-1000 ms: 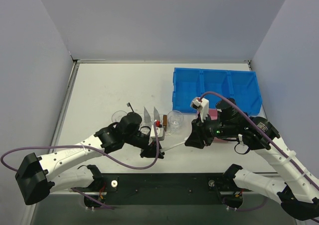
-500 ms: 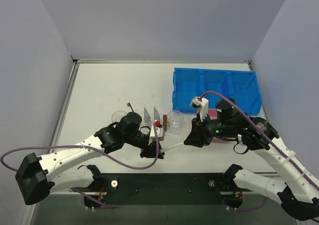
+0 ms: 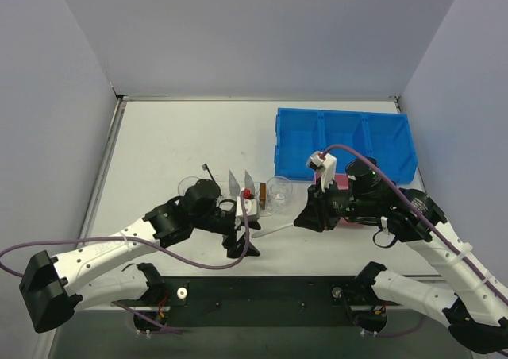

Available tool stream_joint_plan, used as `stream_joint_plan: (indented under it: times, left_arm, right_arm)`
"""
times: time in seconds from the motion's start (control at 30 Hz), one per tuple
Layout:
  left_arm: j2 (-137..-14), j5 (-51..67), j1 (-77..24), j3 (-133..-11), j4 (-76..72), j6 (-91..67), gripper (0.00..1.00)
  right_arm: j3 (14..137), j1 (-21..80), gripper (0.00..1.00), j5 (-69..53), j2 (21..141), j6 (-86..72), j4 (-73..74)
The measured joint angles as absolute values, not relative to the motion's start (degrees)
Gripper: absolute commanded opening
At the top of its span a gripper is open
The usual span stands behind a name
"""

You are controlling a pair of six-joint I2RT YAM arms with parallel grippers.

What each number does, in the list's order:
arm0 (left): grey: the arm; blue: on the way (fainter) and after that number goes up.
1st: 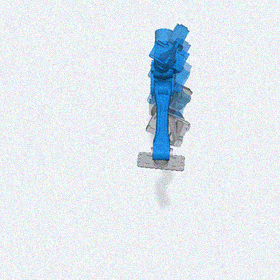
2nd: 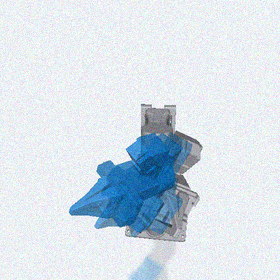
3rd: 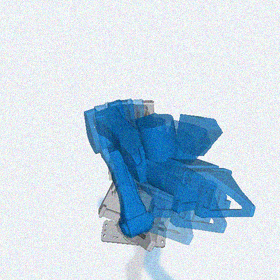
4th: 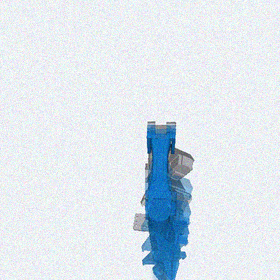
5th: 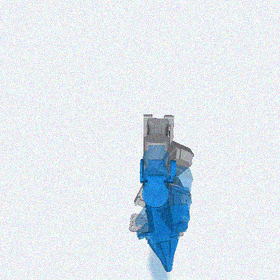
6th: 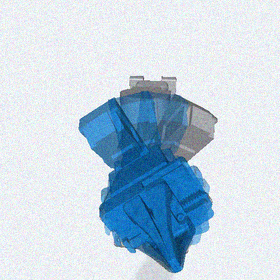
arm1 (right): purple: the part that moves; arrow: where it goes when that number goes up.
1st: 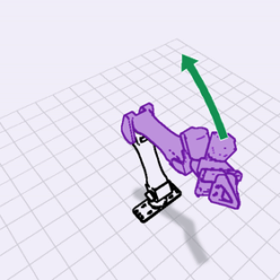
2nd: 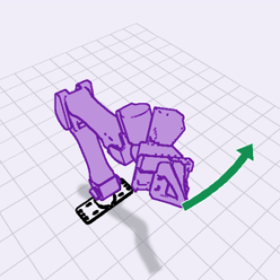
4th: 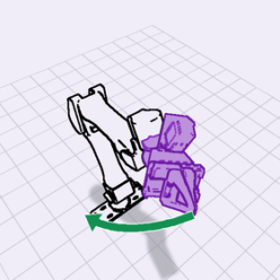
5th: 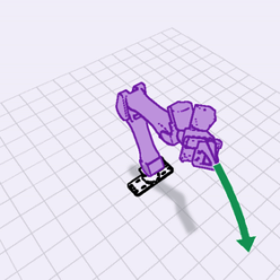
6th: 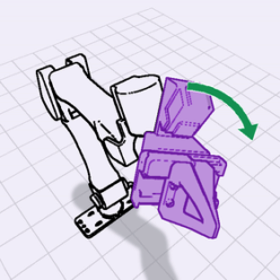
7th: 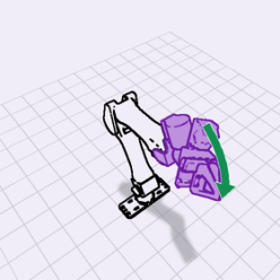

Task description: Prepare toiletry sets of a toothbrush and toothpaste on the tray

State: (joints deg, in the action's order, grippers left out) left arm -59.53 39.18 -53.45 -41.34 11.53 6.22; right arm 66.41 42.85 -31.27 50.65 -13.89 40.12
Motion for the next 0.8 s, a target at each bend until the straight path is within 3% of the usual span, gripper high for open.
stream_joint_plan:
  times: [0.33,0.63,0.8]
  left_arm:
    - [-46.02,25.74,-50.13,-40.93,9.19,5.52,0.91]
    - [-39.92,8.05,-35.24,-40.69,8.62,1.85,0.91]
    - [-37.89,0.91,-32.47,-40.62,8.80,0.58,0.91]
  right_arm:
    - [67.02,42.81,0.00,-23.88,51.03,-14.74,40.10]
    - [68.90,42.92,0.00,-20.10,57.65,-17.21,33.43]
    - [68.38,43.62,0.00,-19.29,62.30,-20.21,25.98]
